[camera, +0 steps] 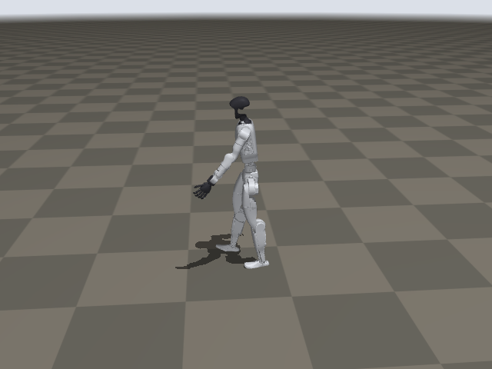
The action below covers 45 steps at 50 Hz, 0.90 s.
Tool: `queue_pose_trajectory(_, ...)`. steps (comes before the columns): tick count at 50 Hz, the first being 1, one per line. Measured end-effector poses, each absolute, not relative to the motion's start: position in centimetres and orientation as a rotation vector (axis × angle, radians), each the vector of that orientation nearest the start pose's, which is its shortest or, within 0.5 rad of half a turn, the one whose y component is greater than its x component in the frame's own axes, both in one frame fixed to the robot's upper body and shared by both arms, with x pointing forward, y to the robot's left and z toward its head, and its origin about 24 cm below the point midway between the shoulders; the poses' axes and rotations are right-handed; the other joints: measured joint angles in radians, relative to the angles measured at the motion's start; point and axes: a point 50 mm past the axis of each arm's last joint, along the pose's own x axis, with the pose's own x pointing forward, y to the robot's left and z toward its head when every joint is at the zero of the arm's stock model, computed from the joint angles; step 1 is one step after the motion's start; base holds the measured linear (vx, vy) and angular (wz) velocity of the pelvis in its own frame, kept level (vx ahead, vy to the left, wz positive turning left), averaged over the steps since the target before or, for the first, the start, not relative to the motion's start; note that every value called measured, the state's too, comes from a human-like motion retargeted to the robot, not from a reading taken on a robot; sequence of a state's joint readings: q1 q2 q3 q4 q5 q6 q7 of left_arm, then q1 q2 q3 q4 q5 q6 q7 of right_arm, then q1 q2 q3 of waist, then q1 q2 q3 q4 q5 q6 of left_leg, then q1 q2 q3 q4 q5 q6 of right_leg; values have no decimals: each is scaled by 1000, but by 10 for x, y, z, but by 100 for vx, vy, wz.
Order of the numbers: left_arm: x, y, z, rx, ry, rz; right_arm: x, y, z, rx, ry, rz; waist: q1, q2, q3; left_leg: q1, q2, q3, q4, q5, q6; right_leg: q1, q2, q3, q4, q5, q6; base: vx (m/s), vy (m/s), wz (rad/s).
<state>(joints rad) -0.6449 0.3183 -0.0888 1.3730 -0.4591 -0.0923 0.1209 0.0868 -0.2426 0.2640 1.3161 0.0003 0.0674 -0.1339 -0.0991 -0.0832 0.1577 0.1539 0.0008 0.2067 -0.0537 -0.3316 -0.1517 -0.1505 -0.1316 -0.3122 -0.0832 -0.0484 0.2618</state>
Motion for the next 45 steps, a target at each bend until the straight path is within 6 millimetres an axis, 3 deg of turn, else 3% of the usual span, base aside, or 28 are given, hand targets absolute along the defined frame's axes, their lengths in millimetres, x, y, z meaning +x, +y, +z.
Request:
queue_pose_trajectory(5,363,237,35,-22,344,268,-31,-230,-172,-242,1618,-118,-26,3,33,-41,-14,-10,-5,42,25,8,-33,-47,23,-11,-16,-38,18,2)
queue_pose_trajectory(8,376,228,58,-78,248,221,-50,-228,-171,-153,1669,-148,-15,29,12,-90,13,5,5,72,42,-11,-4,19,128,3,-99,-36,6,-38)
queue_pose_trajectory(12,375,215,59,-129,219,151,-62,-227,-169,-132,1699,-144,36,68,-48,-145,67,43,14,98,63,-52,52,116,391,-57,-157,-29,1,-68)
queue_pose_trajectory(15,365,209,42,-143,252,113,-52,-229,-170,-183,1677,-125,76,85,-88,-168,92,74,15,109,67,-33,67,143,548,-121,-168,-25,-4,-66)
queue_pose_trajectory(20,327,210,-11,-131,396,87,5,-238,-172,-312,1550,-94,139,96,-123,-204,99,129,9,138,55,99,59,175,553,-131,-161,-29,-10,-54)
queue_pose_trajectory(25,262,223,-75,-107,624,145,100,-243,-159,-471,1327,-86,207,88,-114,-250,76,191,-8,198,18,231,54,261,272,-179,-115,-39,-17,-46)
queue_pose_trajectory(30,173,239,-132,-57,906,300,211,-245,-114,-618,989,-126,292,98,-71,-286,69,233,-31,229,-5,256,49,278,95,-173,-76,-43,-19,-43)
queue_pose_trajectory(35,73,246,-163,-35,1195,450,293,-245,-50,-652,645,-144,340,113,-30,-299,55,227,-26,195,16,247,47,282,26,-120,-70,-41,-16,3)
queue_pose_trajectory(40,-4,247,-169,-45,1419,539,337,-246,4,-685,445,-186,333,83,-19,-290,5,203,42,149,99,190,17,246,8,-68,-35,-37,-13,45)
queue_pose_trajectory(45,-44,242,-168,-88,1542,593,348,-244,19,-685,433,-191,300,14,-41,-266,-55,178,189,63,179,107,-30,207,6,-26,0,-31,-11,56)
